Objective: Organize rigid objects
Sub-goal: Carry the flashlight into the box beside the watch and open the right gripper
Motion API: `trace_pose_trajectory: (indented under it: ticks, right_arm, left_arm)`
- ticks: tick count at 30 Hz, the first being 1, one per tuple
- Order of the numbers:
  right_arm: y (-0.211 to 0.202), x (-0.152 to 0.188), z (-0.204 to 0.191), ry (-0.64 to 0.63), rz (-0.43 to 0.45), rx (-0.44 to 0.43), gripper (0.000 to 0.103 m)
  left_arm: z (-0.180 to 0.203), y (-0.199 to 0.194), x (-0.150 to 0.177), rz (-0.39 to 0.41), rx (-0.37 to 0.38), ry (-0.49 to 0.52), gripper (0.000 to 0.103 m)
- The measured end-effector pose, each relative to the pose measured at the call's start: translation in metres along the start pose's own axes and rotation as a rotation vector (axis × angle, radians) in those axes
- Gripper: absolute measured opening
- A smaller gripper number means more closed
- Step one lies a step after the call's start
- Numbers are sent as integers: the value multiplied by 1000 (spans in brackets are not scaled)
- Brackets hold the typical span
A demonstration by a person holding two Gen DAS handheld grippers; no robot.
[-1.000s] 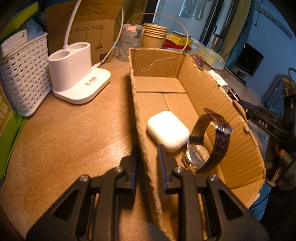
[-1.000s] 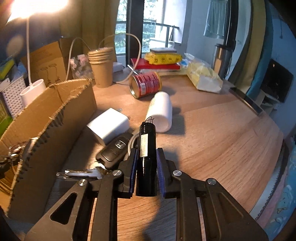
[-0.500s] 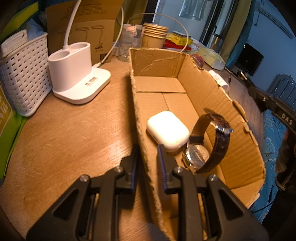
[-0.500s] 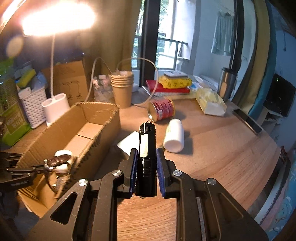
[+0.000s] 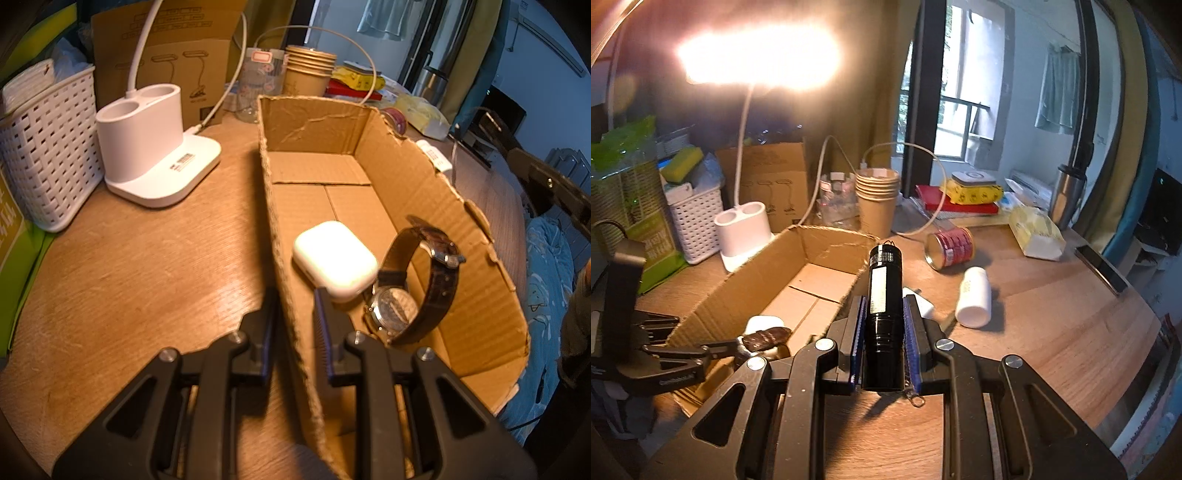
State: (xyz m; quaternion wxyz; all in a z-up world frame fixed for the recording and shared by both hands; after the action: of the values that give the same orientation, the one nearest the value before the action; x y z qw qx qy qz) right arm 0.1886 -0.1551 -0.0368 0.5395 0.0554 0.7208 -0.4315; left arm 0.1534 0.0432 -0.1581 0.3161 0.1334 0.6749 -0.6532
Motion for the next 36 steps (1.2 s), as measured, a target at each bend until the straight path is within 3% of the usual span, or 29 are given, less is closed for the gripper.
trace_pose_trajectory:
  ticks: [18,36]
  right_arm:
    - [8,-9,-42,-49,8,-92,22]
    - [36,7,-62,-66,-74,-111,21]
  left_arm:
    - [0,0,0,0,1,0,21]
    - [0,0,0,0,1,0,21]
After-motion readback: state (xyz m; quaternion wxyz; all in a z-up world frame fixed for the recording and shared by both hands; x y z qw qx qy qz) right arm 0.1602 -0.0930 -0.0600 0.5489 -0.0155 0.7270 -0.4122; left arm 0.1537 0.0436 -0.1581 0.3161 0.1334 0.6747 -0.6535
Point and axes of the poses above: each gripper's, at about its wrist camera, not at the fingertips, and y roughly the way its jaws point, z to its right, x to its underside, the point moved 4 cm from there along y, roughly the way its jaws point, and after that the axes turned 11 degrees about -x, right-handed, at the moved point
